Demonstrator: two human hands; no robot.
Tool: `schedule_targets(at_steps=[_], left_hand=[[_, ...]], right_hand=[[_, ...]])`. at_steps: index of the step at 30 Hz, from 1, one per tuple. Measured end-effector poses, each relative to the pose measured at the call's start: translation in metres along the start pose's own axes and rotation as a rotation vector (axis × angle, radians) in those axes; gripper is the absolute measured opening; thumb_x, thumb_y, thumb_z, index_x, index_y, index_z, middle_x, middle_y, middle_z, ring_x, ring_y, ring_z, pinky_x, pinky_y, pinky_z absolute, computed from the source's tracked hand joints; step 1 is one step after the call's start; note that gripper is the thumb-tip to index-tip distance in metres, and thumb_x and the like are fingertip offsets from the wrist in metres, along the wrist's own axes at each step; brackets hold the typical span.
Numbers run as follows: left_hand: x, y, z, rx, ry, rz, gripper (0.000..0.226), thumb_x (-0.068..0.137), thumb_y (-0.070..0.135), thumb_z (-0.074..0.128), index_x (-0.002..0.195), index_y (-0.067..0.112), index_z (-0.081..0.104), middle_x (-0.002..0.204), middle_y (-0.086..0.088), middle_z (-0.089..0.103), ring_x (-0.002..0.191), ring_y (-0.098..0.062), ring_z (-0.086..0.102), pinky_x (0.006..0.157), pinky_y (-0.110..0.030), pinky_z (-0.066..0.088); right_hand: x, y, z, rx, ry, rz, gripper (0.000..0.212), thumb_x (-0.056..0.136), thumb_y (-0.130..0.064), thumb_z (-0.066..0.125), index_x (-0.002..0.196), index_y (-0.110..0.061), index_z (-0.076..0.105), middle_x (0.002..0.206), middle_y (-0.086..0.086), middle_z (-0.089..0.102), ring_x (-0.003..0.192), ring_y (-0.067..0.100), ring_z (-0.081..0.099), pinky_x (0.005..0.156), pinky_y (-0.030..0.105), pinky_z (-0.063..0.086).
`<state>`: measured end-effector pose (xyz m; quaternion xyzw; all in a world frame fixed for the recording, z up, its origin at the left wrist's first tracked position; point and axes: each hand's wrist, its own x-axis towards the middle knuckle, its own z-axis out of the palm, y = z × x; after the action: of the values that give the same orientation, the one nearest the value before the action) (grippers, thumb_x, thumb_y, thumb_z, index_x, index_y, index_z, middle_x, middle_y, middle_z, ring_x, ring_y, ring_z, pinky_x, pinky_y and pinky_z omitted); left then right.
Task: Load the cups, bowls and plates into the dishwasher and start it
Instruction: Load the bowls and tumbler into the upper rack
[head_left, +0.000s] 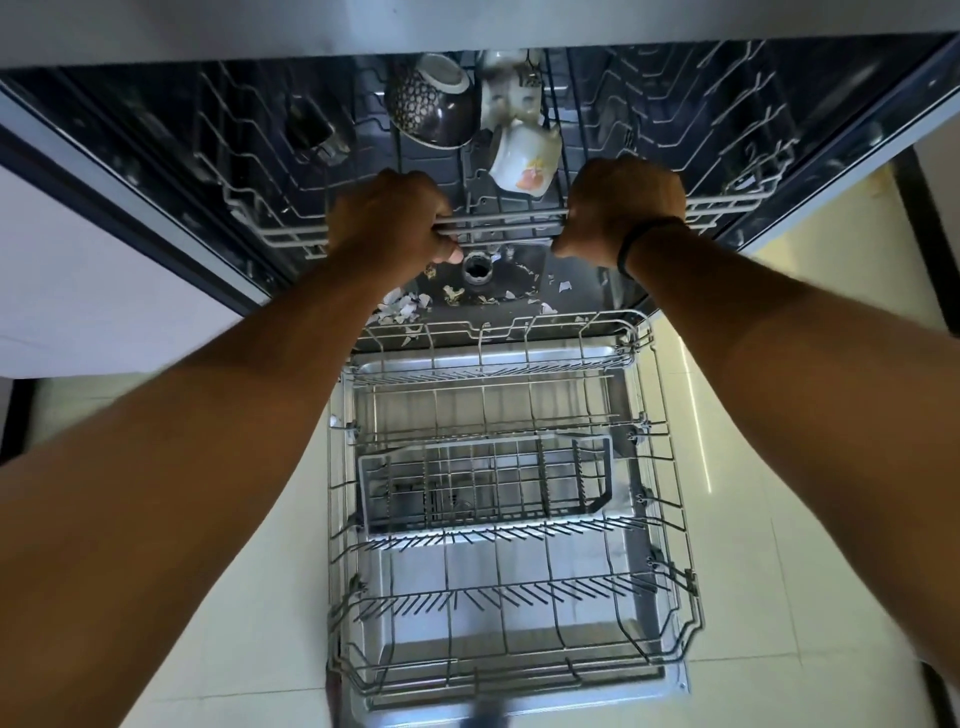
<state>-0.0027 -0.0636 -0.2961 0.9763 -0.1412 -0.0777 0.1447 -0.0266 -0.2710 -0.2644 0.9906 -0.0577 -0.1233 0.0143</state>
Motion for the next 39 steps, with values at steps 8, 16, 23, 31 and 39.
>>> schedule_targets(at_steps=[8,16,23,31,39], left_hand=[[-0.013,0.001,0.015,0.139,0.259,-0.104,0.044,0.072,0.059,0.078,0.091,0.021,0.071,0.094,-0.006,0.074,0.102,-0.029,0.064,0.093,-0.042,0.04],[-0.027,-0.004,0.029,0.181,0.326,0.011,0.031,0.097,0.044,0.055,0.112,0.02,0.064,0.118,-0.001,0.067,0.12,-0.034,0.049,0.09,-0.045,0.031],[-0.019,-0.006,0.03,0.169,0.31,-0.007,0.026,0.098,0.043,0.054,0.109,0.023,0.066,0.112,0.005,0.07,0.118,-0.031,0.05,0.089,-0.045,0.031],[-0.027,0.002,0.019,0.163,0.216,-0.055,0.031,0.095,0.046,0.056,0.116,0.026,0.064,0.123,0.002,0.065,0.126,-0.032,0.045,0.093,-0.044,0.03],[-0.073,0.015,0.031,0.184,0.289,-0.068,0.071,0.091,0.05,0.062,0.153,0.027,0.035,0.162,-0.007,0.031,0.152,-0.035,0.019,0.121,-0.058,0.013]], right_hand=[[-0.007,-0.001,-0.007,0.008,-0.024,-0.003,0.055,0.075,-0.051,0.079,0.117,-0.018,0.064,0.118,0.012,0.068,0.114,0.034,0.062,0.09,0.044,0.05],[-0.005,0.0,-0.001,-0.019,0.008,-0.022,0.052,0.075,-0.057,0.077,0.11,-0.021,0.066,0.115,0.01,0.069,0.112,0.034,0.062,0.089,0.045,0.051],[0.007,0.005,0.006,-0.06,0.023,-0.045,0.056,0.076,-0.059,0.075,0.114,-0.02,0.063,0.112,0.008,0.069,0.107,0.033,0.064,0.09,0.047,0.054],[-0.001,0.004,0.006,-0.06,0.051,-0.058,0.047,0.08,-0.046,0.076,0.114,-0.017,0.064,0.107,0.013,0.069,0.104,0.035,0.065,0.086,0.043,0.052],[-0.043,0.002,0.037,0.035,0.303,-0.085,0.056,0.078,-0.022,0.074,0.13,-0.015,0.055,0.125,0.013,0.061,0.126,0.038,0.049,0.114,0.059,0.028]])
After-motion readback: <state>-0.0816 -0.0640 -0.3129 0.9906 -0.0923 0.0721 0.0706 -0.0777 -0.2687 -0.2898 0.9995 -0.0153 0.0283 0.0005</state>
